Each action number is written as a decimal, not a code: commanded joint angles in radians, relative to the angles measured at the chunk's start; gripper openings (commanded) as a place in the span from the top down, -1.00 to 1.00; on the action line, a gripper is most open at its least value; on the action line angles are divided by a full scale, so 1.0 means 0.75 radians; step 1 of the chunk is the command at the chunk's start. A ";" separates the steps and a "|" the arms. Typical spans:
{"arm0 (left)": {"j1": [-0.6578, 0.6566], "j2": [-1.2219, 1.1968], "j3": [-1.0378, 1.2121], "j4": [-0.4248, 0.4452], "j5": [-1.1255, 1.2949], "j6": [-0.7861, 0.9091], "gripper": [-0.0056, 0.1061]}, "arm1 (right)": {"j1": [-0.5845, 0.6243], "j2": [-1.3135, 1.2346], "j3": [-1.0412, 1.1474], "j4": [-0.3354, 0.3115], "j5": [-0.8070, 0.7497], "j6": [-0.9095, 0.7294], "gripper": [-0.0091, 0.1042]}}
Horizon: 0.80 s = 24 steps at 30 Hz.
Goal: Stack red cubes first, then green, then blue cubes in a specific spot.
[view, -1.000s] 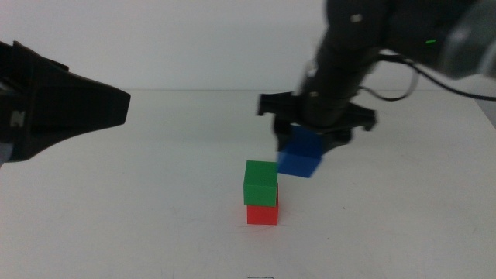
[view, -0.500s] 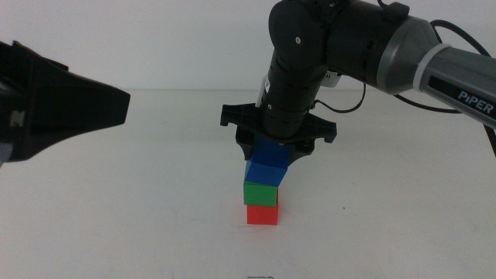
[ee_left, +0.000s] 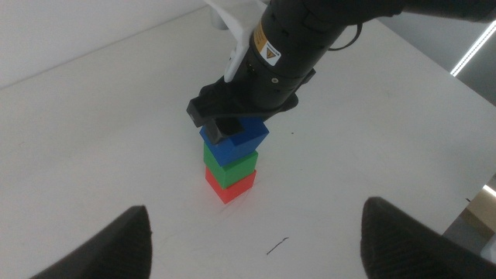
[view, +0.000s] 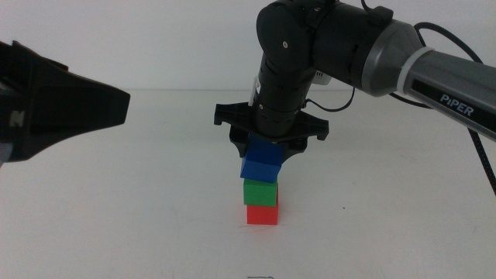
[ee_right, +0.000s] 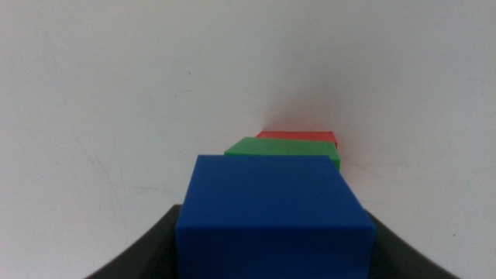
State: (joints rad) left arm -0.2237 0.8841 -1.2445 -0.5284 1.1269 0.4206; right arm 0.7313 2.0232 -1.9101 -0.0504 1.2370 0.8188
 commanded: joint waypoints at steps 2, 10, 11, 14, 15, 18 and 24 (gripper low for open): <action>0.004 -0.004 -0.026 -0.054 -0.072 -0.002 -0.71 | 0.003 -0.060 -0.048 -0.034 0.084 0.001 0.86; 0.004 -0.004 -0.026 -0.054 -0.072 -0.002 -0.71 | 0.003 -0.040 -0.048 -0.045 0.084 0.001 0.86; 0.004 -0.004 -0.026 -0.054 -0.072 -0.002 -0.71 | 0.003 -0.040 -0.048 -0.048 0.084 0.001 0.86; 0.004 -0.004 -0.026 -0.054 -0.072 -0.002 -0.71 | 0.003 -0.040 -0.048 -0.057 0.084 0.001 0.86; 0.004 -0.004 -0.026 -0.054 -0.072 -0.002 -0.71 | 0.003 -0.040 -0.048 -0.061 0.084 0.001 0.86; 0.004 -0.004 -0.026 -0.054 -0.072 -0.002 -0.71 | 0.003 -0.039 -0.048 -0.061 0.084 0.001 0.86; 0.004 -0.004 -0.026 -0.054 -0.072 -0.002 -0.71 | 0.003 -0.015 -0.048 -0.063 0.083 -0.019 0.35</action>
State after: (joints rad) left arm -0.2237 0.8841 -1.2445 -0.5284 1.1269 0.4206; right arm 0.7313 2.0549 -1.9229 -0.0814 1.2297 0.8147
